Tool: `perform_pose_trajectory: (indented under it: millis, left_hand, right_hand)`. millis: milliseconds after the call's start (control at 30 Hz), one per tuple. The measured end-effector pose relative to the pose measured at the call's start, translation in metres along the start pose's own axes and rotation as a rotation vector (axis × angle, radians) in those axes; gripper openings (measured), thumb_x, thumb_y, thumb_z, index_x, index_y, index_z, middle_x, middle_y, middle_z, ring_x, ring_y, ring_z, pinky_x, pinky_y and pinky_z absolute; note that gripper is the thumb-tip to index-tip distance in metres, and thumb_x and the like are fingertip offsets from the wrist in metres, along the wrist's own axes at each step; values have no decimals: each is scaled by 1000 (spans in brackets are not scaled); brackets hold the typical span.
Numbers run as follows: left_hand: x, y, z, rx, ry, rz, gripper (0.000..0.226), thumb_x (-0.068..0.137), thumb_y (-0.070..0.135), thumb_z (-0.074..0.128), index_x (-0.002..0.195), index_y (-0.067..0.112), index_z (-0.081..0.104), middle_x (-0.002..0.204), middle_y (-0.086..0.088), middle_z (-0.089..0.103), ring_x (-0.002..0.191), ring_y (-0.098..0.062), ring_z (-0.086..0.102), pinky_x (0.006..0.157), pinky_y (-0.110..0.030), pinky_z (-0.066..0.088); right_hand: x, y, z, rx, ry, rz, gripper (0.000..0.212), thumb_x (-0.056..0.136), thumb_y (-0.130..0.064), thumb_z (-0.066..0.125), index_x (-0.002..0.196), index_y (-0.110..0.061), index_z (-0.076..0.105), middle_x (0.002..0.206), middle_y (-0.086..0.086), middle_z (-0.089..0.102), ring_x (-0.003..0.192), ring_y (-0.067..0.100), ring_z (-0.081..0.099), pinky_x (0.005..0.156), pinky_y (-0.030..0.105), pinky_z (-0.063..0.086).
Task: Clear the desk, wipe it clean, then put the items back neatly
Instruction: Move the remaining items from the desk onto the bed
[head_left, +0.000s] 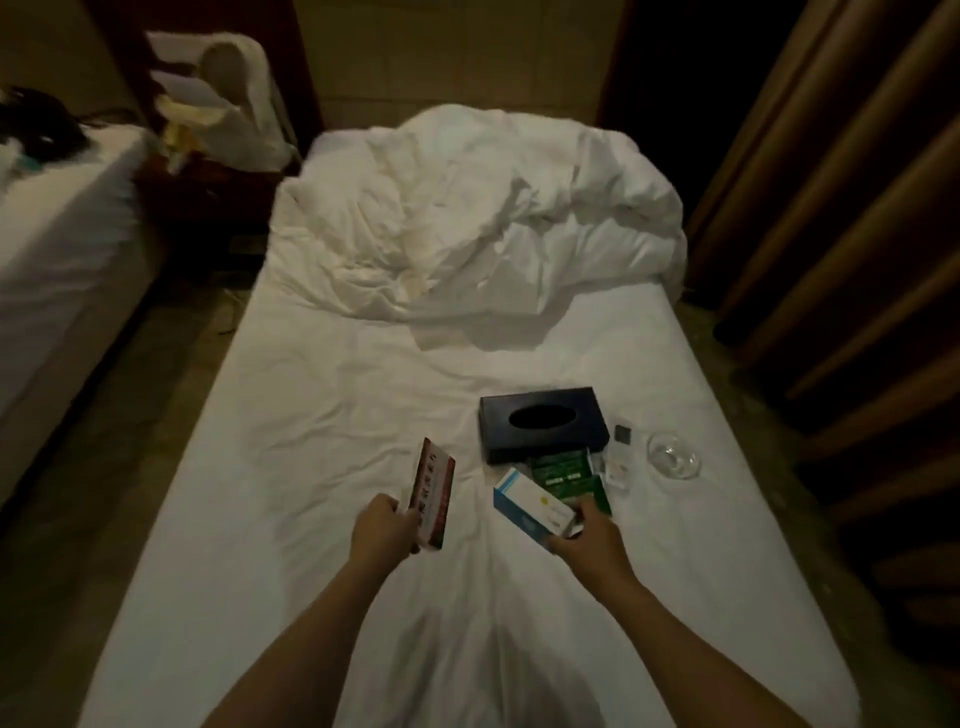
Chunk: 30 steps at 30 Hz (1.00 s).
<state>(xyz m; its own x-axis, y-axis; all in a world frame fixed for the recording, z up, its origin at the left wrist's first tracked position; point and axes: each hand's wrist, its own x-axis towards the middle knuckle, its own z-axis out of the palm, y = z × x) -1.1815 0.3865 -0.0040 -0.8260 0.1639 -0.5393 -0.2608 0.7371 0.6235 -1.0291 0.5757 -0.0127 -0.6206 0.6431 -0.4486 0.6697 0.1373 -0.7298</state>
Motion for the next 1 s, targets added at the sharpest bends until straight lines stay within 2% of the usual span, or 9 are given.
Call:
perform_pose_trajectory:
  millis: [67, 167, 233, 333, 533, 700, 800, 900, 1000]
  left_hand:
    - [17, 1, 18, 7, -50, -15, 20, 87, 14, 58, 74, 11, 43, 79, -14, 64, 68, -29, 67, 67, -39, 54]
    - [40, -1, 43, 35, -114, -17, 19, 88, 19, 58, 81, 10, 43, 81, -14, 65, 73, -29, 67, 68, -38, 54]
    - [54, -6, 58, 42, -146, -50, 22, 89, 23, 58, 82, 10, 42, 85, -15, 65, 73, -29, 68, 68, -38, 55]
    - [72, -12, 73, 51, -195, -99, 23, 91, 23, 55, 96, 4, 43, 88, -15, 65, 70, -29, 69, 66, -37, 57]
    - [119, -16, 96, 173, -262, -135, 25, 93, 21, 53, 106, 2, 43, 92, -12, 60, 71, -29, 69, 72, -41, 58]
    - [148, -9, 124, 224, -307, -66, 21, 93, 22, 54, 98, 6, 41, 94, -9, 57, 76, -29, 69, 73, -38, 57]
    - [157, -4, 141, 228, -323, -50, 25, 93, 28, 57, 94, 7, 43, 92, -11, 63, 77, -28, 69, 72, -36, 54]
    - [158, -4, 151, 300, -334, -6, 31, 92, 42, 55, 93, 11, 51, 90, -7, 62, 84, -25, 65, 80, -38, 53]
    - [156, -1, 144, 382, -340, 28, 29, 95, 38, 52, 95, 9, 57, 94, -11, 64, 90, -27, 62, 83, -37, 51]
  right_hand:
    - [13, 3, 11, 3, 43, 54, 37, 74, -9, 78, 96, -12, 48, 106, 11, 59, 92, 24, 59, 74, 34, 54]
    - [36, 8, 31, 42, 82, 112, 35, 76, -4, 76, 95, -10, 47, 98, 6, 57, 86, 20, 56, 64, 25, 49]
    - [51, 15, 47, 50, 99, 145, 35, 75, -7, 78, 94, -9, 49, 99, 8, 61, 84, 20, 58, 65, 31, 52]
    - [71, 27, 67, 32, 121, 194, 38, 76, -13, 78, 96, -10, 46, 104, 7, 58, 89, 19, 56, 65, 31, 48]
    - [114, 48, 83, 22, 157, 246, 39, 79, -14, 76, 105, -6, 48, 112, 13, 55, 102, 26, 57, 69, 26, 43]
    - [156, 66, 92, 55, 202, 252, 39, 80, -12, 74, 107, -2, 48, 113, 18, 56, 101, 30, 58, 74, 29, 46]
    - [169, 72, 100, 68, 161, 278, 40, 81, -8, 73, 109, 0, 47, 115, 19, 53, 105, 31, 56, 77, 28, 45]
    - [168, 79, 98, 1, 66, 294, 50, 79, -5, 73, 119, 2, 43, 122, 18, 49, 111, 28, 53, 80, 23, 41]
    - [163, 82, 80, -86, -2, 293, 47, 81, -5, 70, 120, 3, 43, 123, 18, 47, 109, 26, 50, 78, 21, 36]
